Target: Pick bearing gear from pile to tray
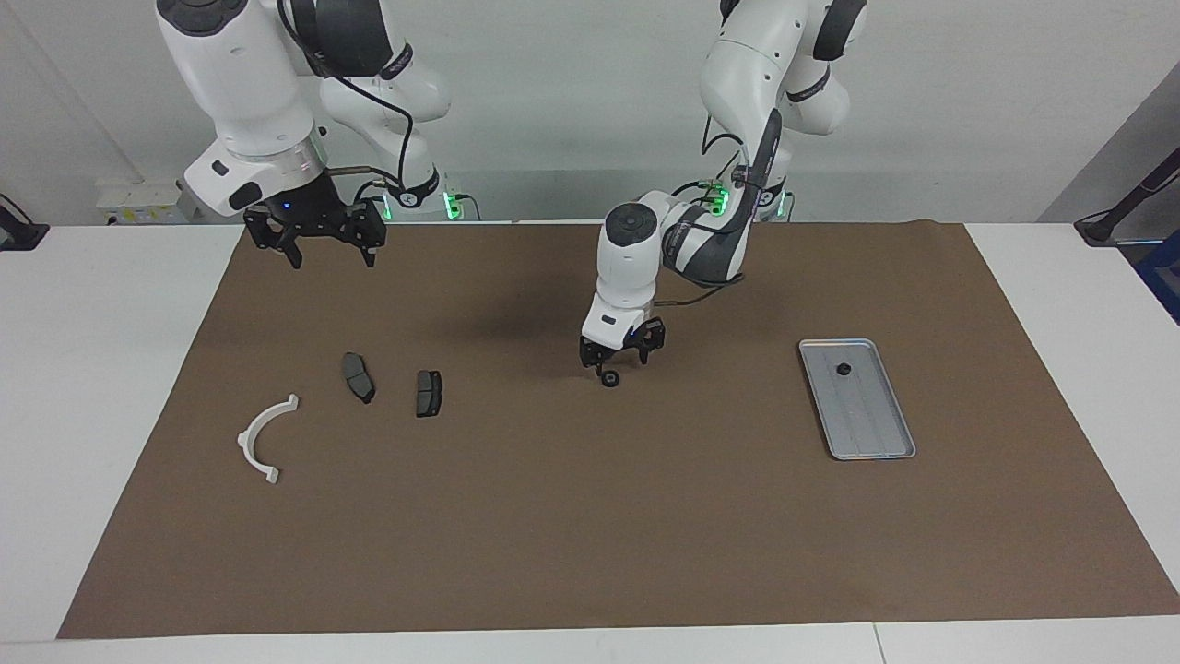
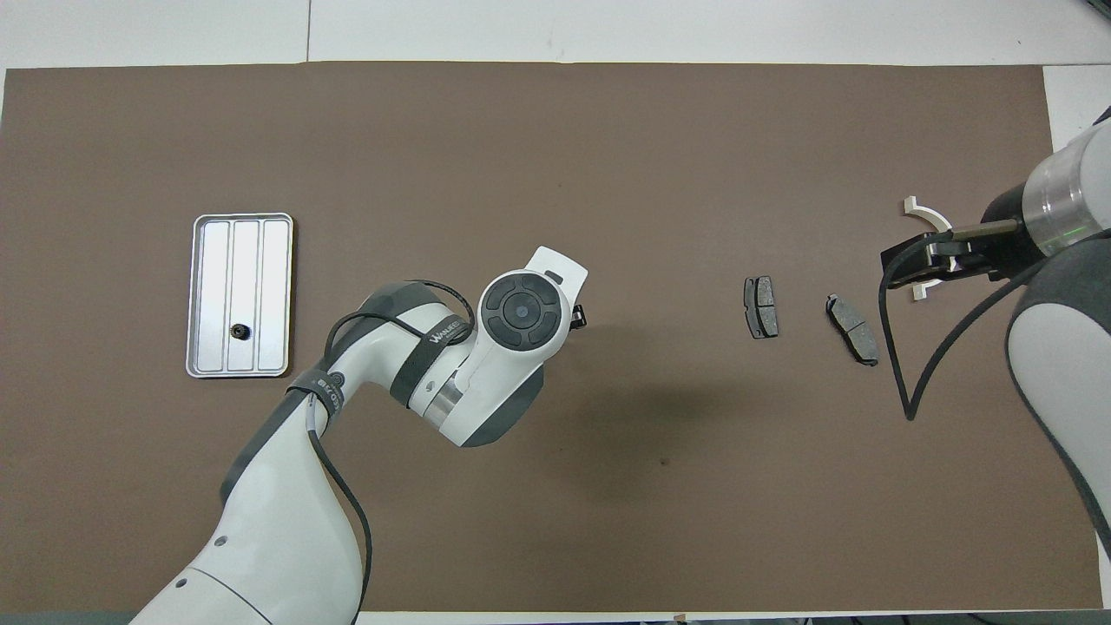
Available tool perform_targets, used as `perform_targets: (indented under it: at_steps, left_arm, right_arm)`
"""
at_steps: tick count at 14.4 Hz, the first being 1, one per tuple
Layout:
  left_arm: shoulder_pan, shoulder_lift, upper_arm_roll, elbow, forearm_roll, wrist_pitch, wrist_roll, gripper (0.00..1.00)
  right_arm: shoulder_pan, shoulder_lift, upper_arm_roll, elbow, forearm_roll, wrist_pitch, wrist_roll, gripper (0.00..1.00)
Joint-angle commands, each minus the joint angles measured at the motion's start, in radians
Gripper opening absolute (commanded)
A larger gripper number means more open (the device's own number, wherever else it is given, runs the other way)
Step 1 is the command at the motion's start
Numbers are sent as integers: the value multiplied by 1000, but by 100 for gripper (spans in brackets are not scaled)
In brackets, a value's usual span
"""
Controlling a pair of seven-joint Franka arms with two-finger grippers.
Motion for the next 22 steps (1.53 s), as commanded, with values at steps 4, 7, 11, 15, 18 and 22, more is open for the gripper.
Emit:
perform_targets:
  at_steps: [4, 7, 11, 15, 18, 22]
  left_arm:
    - [-25, 42, 21, 60, 42, -29, -34, 92]
    - [-16, 44, 24, 58, 69, -28, -33, 67]
    - [-14, 44, 27, 58, 71, -26, -33, 0]
    - [0, 36, 42, 101, 80, -58, -16, 0]
    - [59, -20, 50, 164, 77, -199, 100, 0]
    - [255, -169, 51, 153, -47, -348, 462, 0]
  right_arm:
    - [14, -22, -35, -29, 32, 14, -26, 100]
    - [12, -22, -35, -29, 32, 8, -25, 100]
    - [12, -22, -35, -29, 30, 8, -25, 100]
    - [14, -23, -35, -27, 41, 8, -25, 100]
    - [14, -28, -35, -27, 73, 8, -22, 100]
    - [12, -28, -35, -27, 73, 10, -22, 100]
